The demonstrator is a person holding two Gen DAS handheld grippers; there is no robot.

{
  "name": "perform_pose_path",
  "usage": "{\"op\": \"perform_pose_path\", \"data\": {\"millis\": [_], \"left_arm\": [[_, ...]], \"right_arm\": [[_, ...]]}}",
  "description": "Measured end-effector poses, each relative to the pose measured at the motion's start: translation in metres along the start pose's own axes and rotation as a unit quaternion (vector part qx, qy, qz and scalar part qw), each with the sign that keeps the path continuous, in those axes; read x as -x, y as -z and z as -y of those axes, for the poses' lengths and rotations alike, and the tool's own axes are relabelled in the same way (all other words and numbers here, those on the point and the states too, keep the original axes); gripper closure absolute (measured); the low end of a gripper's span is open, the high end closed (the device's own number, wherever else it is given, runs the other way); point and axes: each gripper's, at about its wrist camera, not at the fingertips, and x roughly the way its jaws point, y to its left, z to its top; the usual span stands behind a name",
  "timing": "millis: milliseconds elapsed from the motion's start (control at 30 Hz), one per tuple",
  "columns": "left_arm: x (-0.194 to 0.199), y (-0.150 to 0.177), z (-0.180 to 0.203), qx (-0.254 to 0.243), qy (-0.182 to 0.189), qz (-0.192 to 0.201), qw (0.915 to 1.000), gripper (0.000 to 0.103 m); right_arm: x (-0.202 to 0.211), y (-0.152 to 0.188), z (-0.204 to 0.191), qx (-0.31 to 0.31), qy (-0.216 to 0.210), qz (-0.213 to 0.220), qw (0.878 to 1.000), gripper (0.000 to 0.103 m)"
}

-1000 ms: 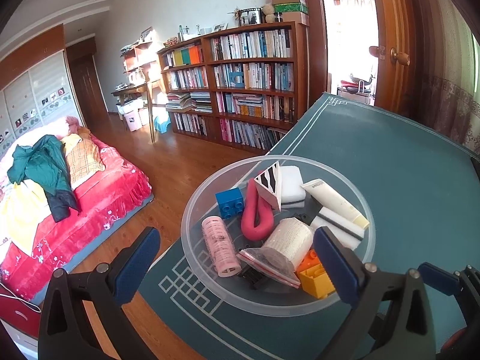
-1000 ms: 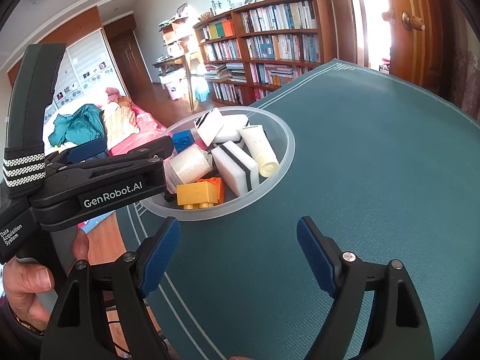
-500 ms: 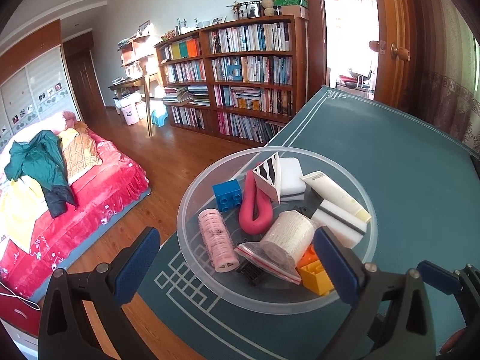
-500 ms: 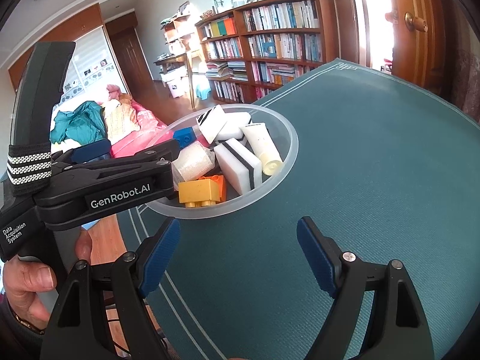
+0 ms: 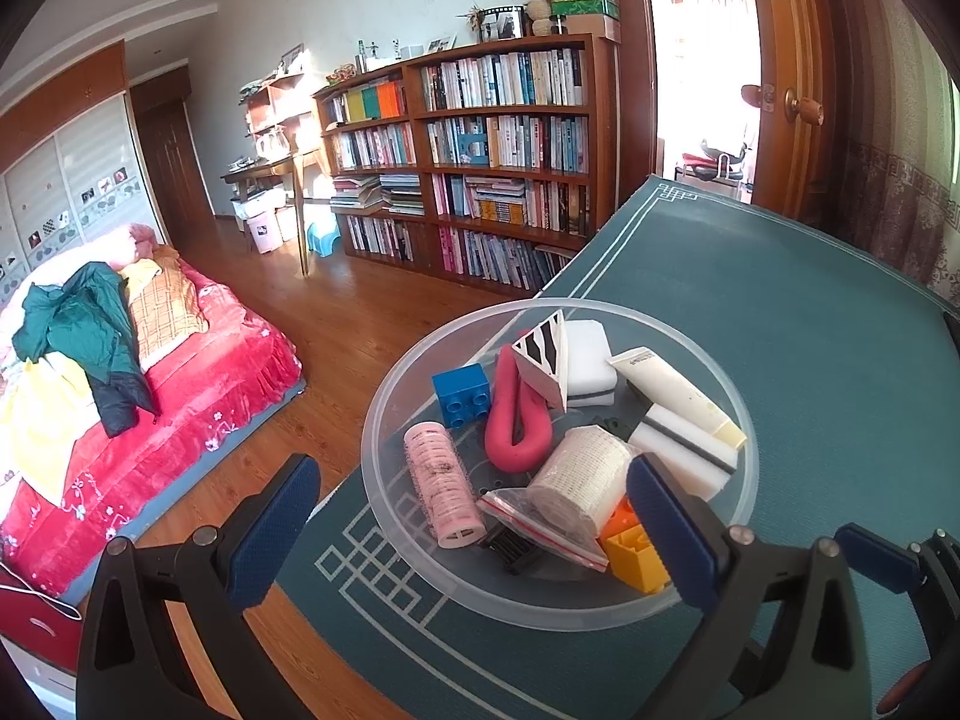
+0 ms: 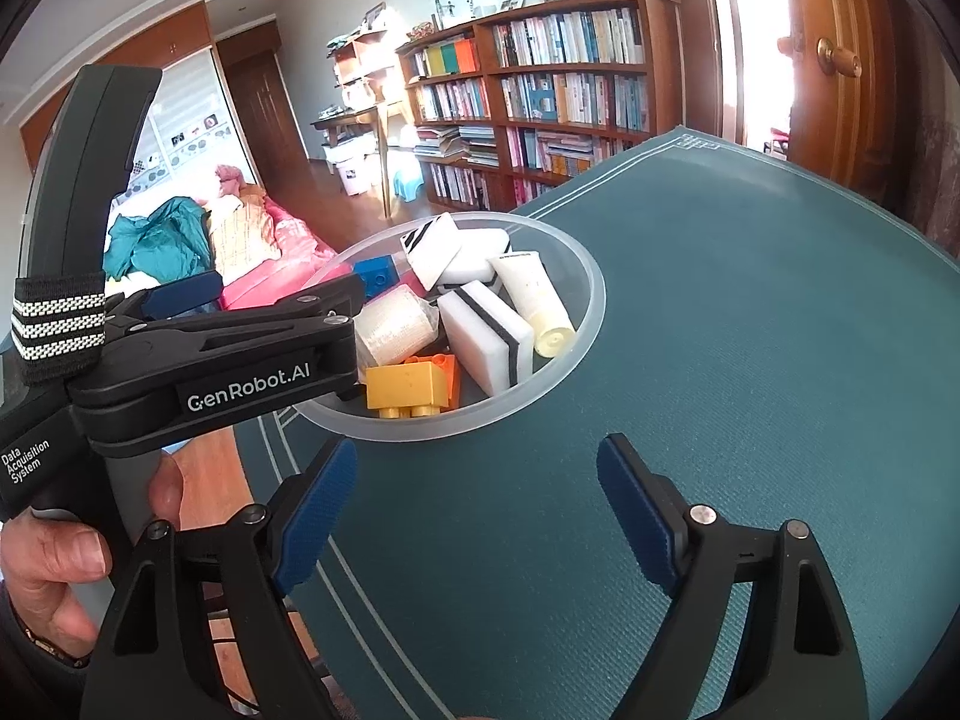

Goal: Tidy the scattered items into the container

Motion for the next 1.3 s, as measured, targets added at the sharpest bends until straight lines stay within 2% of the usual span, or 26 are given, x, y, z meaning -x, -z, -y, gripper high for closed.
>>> {"op": "perform_pose_path", "data": {"millis": [800, 1300], "left_arm": [[0.001, -0.004, -0.009, 0.014, -0.01, 0.009, 0.9998, 0.0], [0.002, -0.004, -0.013, 0.016, -0.024, 0.017, 0.9994, 0.0]], "right_arm": [[-0.004, -0.005, -0.007, 0.011, 0.001, 0.002, 1.0, 0.016], [0.0, -0.022, -0.015, 0.029, 0.012, 0.029, 0.999, 0.016]]}}
